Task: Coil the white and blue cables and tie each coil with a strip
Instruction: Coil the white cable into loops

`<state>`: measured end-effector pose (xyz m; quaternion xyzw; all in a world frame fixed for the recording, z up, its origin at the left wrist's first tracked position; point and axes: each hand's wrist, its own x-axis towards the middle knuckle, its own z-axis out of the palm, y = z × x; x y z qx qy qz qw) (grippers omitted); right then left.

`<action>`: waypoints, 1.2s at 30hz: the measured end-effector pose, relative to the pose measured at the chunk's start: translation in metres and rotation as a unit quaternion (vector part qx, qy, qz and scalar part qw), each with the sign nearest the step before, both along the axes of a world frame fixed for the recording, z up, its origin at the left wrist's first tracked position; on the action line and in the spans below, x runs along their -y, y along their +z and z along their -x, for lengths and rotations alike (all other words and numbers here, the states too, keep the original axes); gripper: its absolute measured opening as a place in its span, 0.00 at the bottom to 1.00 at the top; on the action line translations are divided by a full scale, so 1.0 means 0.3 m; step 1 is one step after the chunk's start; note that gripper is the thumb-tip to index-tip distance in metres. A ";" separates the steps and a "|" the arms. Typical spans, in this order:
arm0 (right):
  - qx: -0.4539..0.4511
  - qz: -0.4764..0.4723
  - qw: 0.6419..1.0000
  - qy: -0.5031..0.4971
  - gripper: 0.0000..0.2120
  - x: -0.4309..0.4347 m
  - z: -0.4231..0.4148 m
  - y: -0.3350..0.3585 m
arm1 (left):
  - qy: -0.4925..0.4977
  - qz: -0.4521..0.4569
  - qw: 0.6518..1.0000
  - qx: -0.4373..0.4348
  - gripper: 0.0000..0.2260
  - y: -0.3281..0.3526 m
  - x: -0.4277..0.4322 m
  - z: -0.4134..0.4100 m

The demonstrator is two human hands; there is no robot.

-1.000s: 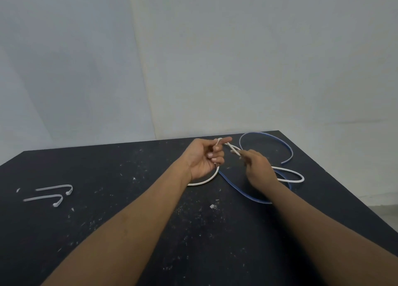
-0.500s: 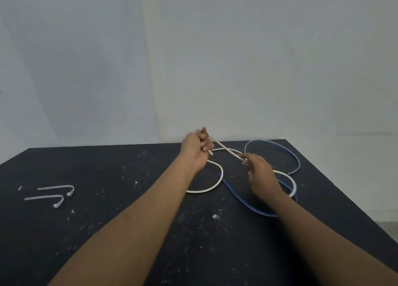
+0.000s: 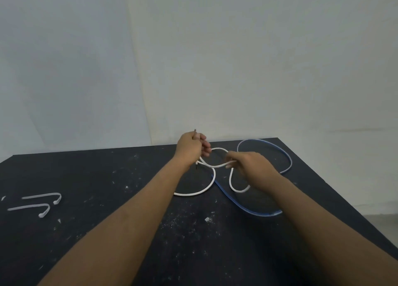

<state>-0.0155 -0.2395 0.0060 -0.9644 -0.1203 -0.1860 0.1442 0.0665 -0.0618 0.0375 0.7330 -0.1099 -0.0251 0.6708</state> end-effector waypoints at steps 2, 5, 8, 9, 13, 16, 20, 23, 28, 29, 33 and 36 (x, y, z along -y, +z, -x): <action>0.036 0.039 0.998 0.031 0.04 -0.029 0.006 0.064 | -0.064 -0.058 0.996 0.004 0.14 -0.015 0.004 0.011; 0.080 0.059 0.993 0.062 0.08 -0.059 0.006 0.147 | -0.196 -0.139 0.971 -0.014 0.12 -0.026 0.008 0.042; 0.107 0.045 0.993 0.019 0.08 -0.061 -0.008 0.181 | -0.276 -0.044 0.957 -0.082 0.12 -0.032 0.001 0.053; 0.108 0.027 0.994 0.004 0.08 -0.055 -0.015 0.179 | -0.285 -0.007 0.953 -0.100 0.12 -0.029 -0.003 0.049; 0.076 -0.094 0.992 -0.035 0.09 -0.014 -0.037 0.125 | -0.282 0.058 0.952 -0.105 0.12 -0.013 -0.030 0.034; 0.080 -0.117 0.989 -0.047 0.05 0.000 -0.046 0.090 | -0.289 0.052 0.947 -0.128 0.13 -0.007 -0.042 0.035; 0.124 -0.096 0.987 -0.014 0.05 -0.033 -0.040 0.084 | -0.313 0.050 0.931 -0.180 0.10 -0.003 -0.027 0.052; 0.168 -0.103 0.980 -0.030 0.04 -0.040 -0.038 0.087 | -0.321 0.092 0.921 -0.200 0.10 0.009 -0.020 0.061; 0.190 -0.101 0.974 -0.074 0.04 -0.033 -0.052 0.080 | -0.336 0.124 0.905 -0.228 0.14 0.011 -0.021 0.071; 0.186 -0.109 0.973 -0.083 0.04 -0.030 -0.057 0.076 | -0.339 0.130 0.902 -0.233 0.14 0.011 -0.024 0.068; 0.133 -0.133 0.977 -0.098 0.09 -0.002 -0.076 0.049 | -0.330 0.179 0.891 -0.255 0.14 0.013 -0.048 0.048; 0.089 -0.130 0.980 -0.126 0.12 0.035 -0.087 0.007 | -0.317 0.241 0.876 -0.273 0.13 0.012 -0.064 0.038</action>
